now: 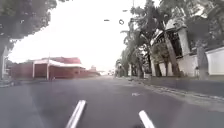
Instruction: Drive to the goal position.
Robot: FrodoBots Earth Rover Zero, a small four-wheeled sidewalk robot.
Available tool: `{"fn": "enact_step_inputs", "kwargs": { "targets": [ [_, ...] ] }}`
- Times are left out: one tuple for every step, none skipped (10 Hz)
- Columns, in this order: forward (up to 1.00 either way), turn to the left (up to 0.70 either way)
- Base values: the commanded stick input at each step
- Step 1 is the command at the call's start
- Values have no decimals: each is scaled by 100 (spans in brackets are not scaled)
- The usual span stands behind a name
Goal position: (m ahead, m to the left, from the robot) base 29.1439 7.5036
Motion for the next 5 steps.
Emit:
{"fn": "enact_step_inputs", "kwargs": {
  "targets": [
    [100,-12],
    [100,0],
    [100,0],
    [100,0],
    [100,0]
  ]
}}
